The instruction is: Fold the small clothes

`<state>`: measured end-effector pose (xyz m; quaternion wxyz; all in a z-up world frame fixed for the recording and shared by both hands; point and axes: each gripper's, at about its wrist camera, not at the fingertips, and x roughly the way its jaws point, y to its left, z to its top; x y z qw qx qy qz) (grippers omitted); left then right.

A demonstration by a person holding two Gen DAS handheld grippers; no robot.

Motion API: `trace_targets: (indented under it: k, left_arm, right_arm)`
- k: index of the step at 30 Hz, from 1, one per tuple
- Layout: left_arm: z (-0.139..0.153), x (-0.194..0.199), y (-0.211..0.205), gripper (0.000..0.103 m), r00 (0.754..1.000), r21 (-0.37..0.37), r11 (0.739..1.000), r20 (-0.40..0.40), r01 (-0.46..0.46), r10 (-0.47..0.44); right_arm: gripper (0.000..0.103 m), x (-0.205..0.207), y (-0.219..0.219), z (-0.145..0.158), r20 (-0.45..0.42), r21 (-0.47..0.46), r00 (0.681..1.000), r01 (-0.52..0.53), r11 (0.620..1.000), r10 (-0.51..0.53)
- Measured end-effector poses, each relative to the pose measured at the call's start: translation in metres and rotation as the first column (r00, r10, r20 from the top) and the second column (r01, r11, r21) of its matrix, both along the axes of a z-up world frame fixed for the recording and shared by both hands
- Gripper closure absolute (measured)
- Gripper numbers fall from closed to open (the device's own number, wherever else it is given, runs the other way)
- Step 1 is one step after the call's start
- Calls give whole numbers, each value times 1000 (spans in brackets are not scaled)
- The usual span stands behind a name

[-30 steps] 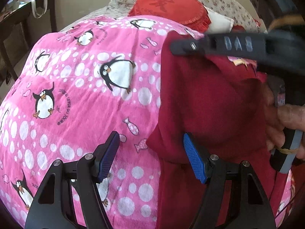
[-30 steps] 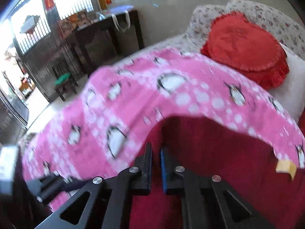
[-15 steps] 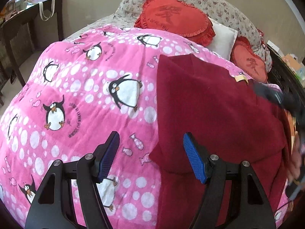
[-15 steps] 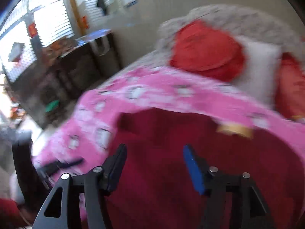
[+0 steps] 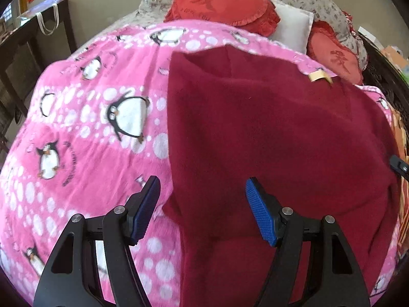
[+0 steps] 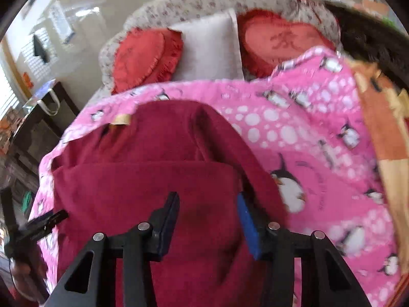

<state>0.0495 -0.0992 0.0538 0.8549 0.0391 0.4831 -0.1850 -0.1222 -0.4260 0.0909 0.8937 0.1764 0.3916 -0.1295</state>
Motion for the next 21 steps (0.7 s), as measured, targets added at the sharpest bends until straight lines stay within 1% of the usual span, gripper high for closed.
trace_targets:
  k: [2,3,4,6,8,9,11,13,16,17,19,21]
  left_arm:
    - [9,-10,3,33,1000,-6,1000,9,10,-10]
    - [12,-15,4,33,1000,-10,1000,11,17,-17]
    - [15,-20,5,33,1000,-13,1000,15,26,-25]
    - [19,-32,4,33,999,-8,999,24,46,-46]
    - [20,-43,2,33,997,8,998,33,68,-69]
    - [20,-47,0,33,996,17,997,33,80,-80]
    - [18,-58,-2,33,994,32,994,27,102,-103]
    - [19,-66,-2,33,993,39,992,21,117,-118]
    - [24,-79,-2,33,990,35,990,25,135,-136]
    - [26,-80,-1,33,990,33,990,24,137,-137]
    - [29,-86,0,33,990,22,990,18,138,-139]
    - [33,-91,2,33,990,11,990,15,138,-138]
  right_arm:
    - [53,-20,3,10,2,-34,1000,19,999,-19]
    - [53,-35,3,12,-3,-35,999,37,999,-37]
    - [52,-50,2,12,-3,-11,999,49,999,-50]
    - [52,-79,4,7,6,79,998,58,995,-59]
    - [52,-102,13,-5,-8,147,998,69,987,-69]
    - [52,-115,18,-10,-20,164,997,71,984,-69]
    - [52,-138,32,-22,-53,168,996,73,983,-65]
    - [52,-155,39,-31,-80,194,995,77,978,-63]
    - [52,-175,48,-44,-72,288,996,71,955,-52]
    - [52,-178,51,-48,-73,305,996,70,950,-49]
    - [52,-185,59,-58,-86,319,995,69,945,-43]
    - [52,-188,68,-61,-74,321,997,44,946,-22]
